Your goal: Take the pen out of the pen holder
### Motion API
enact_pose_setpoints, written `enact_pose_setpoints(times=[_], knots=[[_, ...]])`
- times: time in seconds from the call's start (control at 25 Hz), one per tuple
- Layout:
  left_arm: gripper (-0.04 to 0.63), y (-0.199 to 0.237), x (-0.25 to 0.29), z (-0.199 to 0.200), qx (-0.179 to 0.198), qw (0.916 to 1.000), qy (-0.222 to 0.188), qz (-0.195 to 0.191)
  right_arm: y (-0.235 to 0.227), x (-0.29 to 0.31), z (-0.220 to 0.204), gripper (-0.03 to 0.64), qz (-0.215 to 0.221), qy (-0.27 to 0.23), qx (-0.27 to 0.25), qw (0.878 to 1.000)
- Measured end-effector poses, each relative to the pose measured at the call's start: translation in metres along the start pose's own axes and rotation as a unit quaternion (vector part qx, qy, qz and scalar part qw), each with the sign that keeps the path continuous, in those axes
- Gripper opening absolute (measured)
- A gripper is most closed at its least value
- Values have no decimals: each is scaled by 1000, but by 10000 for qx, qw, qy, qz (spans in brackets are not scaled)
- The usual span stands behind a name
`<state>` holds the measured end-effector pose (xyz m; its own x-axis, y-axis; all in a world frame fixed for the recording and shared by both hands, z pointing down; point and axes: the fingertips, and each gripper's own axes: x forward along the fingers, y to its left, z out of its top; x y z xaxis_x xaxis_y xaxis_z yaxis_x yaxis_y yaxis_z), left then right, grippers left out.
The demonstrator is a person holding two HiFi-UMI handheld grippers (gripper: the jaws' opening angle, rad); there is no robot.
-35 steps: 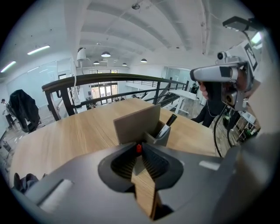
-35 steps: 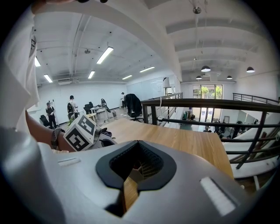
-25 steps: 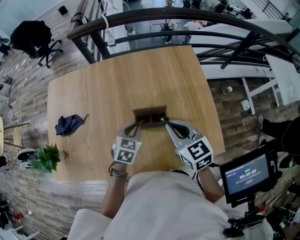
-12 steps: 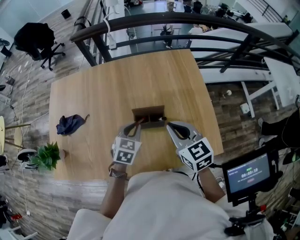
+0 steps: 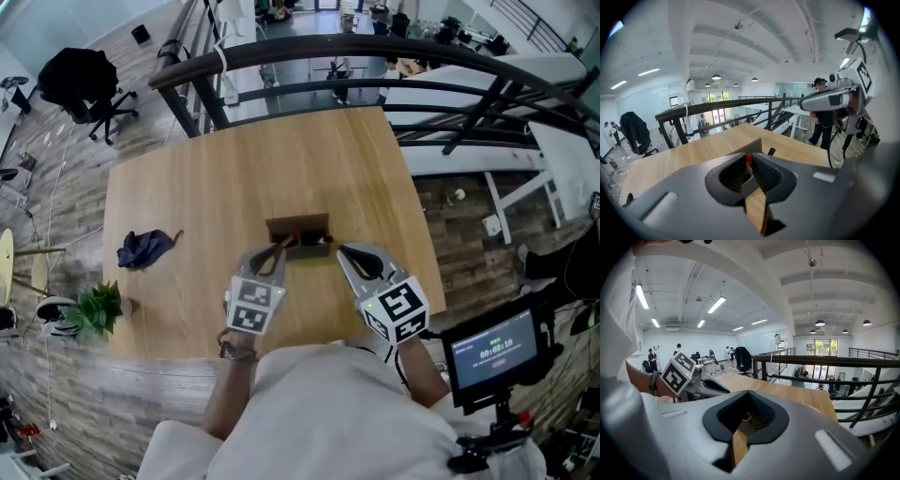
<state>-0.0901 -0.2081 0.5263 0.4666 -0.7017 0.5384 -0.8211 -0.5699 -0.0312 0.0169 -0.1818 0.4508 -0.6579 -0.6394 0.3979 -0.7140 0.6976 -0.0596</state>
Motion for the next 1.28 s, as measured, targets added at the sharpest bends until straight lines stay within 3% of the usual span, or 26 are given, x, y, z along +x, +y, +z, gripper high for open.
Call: enact_pose_setpoints(times=[0.64, 1.28], knots=[[35, -15, -43, 55, 188, 9972, -727, 20, -1, -12, 19, 3, -52, -305, -179, 9994], [35, -12, -87, 108, 242, 9851, -1697, 120, 2, -20, 69, 3, -49, -813, -511, 9954]])
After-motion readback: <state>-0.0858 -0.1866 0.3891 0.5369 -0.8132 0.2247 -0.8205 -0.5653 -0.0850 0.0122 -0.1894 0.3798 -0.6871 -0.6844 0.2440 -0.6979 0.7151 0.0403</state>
